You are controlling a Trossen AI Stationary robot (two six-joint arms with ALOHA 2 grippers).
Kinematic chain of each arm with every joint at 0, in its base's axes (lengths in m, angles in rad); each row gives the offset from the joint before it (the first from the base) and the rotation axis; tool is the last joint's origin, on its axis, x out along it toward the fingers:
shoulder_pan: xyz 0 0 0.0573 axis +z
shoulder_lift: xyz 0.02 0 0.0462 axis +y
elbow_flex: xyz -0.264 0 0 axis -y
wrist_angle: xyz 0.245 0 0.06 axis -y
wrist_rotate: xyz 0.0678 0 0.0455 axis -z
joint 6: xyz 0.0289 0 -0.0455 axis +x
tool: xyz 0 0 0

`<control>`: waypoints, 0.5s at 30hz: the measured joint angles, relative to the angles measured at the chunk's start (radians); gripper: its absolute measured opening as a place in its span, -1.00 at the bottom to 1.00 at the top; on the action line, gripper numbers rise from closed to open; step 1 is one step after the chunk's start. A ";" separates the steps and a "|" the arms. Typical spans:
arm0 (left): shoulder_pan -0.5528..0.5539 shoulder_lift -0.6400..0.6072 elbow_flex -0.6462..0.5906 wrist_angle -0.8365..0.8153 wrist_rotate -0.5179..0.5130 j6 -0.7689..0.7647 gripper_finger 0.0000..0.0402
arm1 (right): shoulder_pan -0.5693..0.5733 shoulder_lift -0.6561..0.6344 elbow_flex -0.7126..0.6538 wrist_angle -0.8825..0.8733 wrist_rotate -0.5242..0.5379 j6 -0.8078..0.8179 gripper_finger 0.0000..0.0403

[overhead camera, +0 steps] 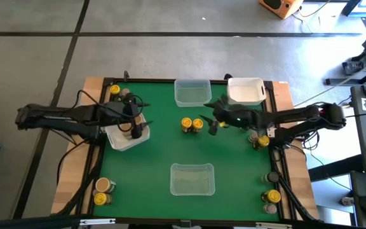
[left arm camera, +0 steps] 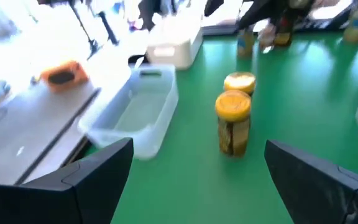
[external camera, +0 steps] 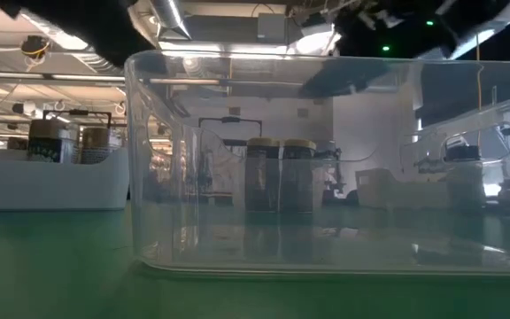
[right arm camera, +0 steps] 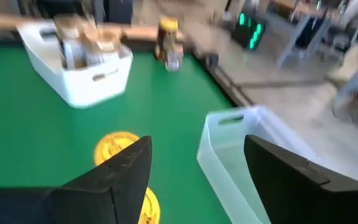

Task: Sort spices by type
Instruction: Put the yellow spice bottle into the top transparent bin

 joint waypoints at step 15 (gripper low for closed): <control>0.155 0.000 -0.095 0.098 0.118 0.126 0.81 | -0.043 0.233 0.226 -0.300 -0.275 0.134 0.28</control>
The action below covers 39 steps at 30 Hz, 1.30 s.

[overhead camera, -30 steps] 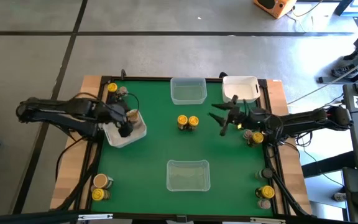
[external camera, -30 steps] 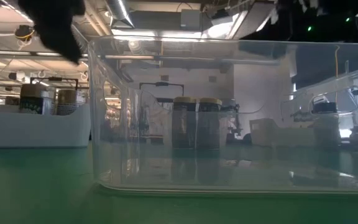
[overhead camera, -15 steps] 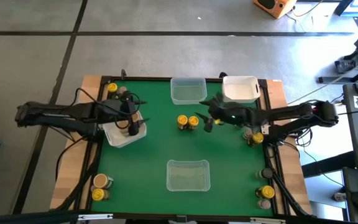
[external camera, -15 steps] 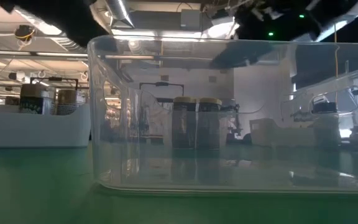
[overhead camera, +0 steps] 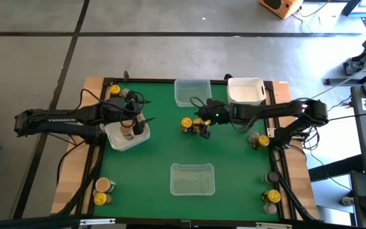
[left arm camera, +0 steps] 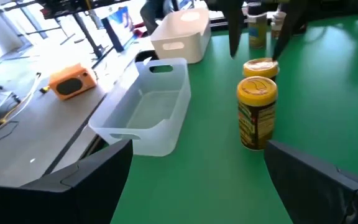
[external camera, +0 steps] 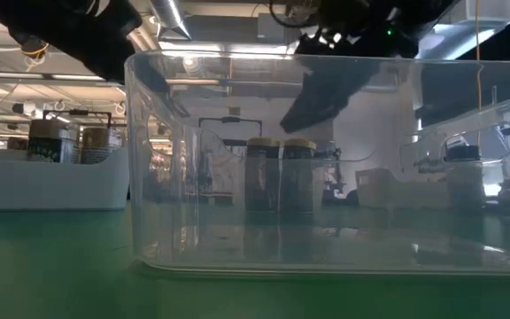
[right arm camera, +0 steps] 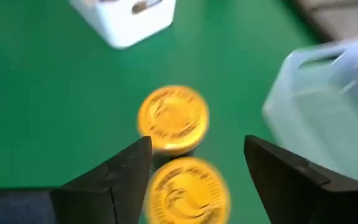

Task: Sort spices by type
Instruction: Put the yellow spice bottle into the top transparent bin

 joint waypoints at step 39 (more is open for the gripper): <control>0.000 0.000 0.000 0.031 0.031 0.035 0.81 | -0.028 0.056 0.066 -0.155 0.013 0.134 0.28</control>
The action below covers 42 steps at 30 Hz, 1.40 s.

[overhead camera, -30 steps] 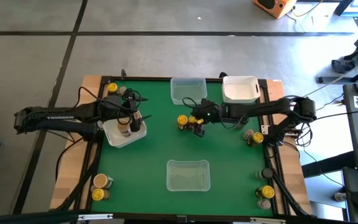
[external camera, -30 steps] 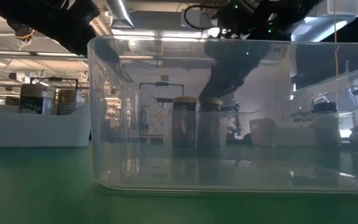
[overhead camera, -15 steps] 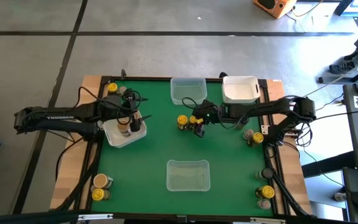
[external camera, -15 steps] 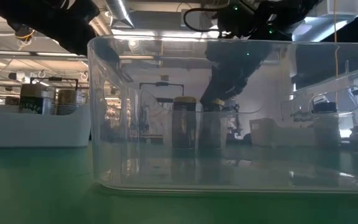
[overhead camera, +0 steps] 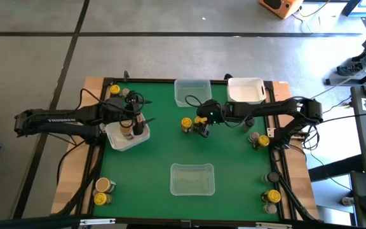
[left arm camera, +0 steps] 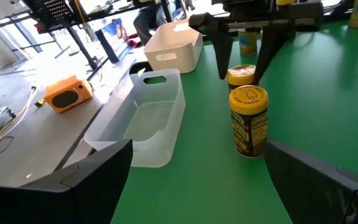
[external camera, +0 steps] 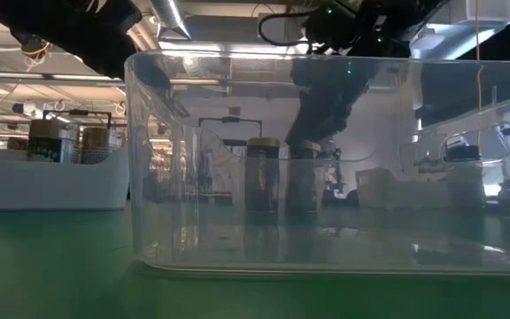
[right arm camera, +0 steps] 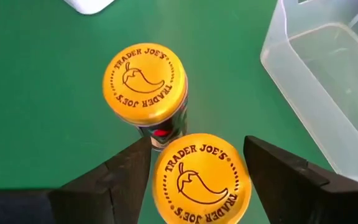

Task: Sort spices by type
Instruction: Put the yellow spice bottle into the top transparent bin

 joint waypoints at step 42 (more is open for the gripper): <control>0.000 0.000 0.000 0.000 0.015 0.001 0.81 | 0.002 0.151 0.075 -0.097 0.019 0.017 0.42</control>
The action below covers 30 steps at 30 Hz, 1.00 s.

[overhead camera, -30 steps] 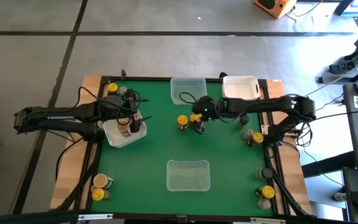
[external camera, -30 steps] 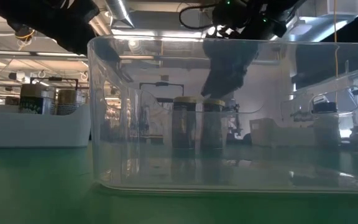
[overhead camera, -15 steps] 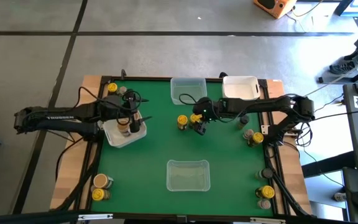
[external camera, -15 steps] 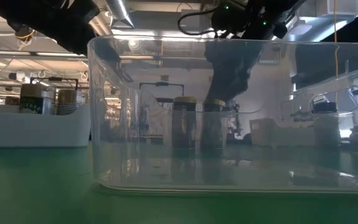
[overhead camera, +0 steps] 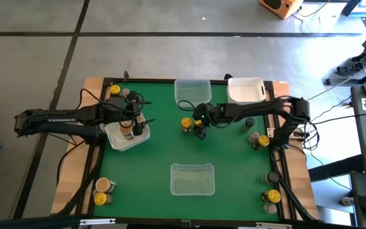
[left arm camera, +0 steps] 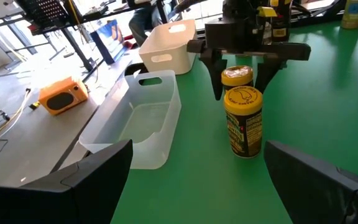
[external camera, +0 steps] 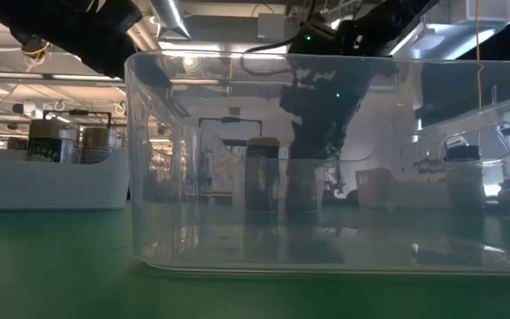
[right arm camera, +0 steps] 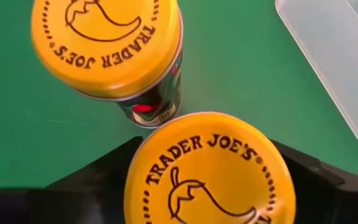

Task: Sort spices by type
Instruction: Put the yellow spice bottle into the top transparent bin

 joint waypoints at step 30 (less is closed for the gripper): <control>0.000 0.000 0.000 -0.008 0.000 -0.004 0.81 | 0.000 -0.168 -0.001 -0.124 0.089 -0.032 0.05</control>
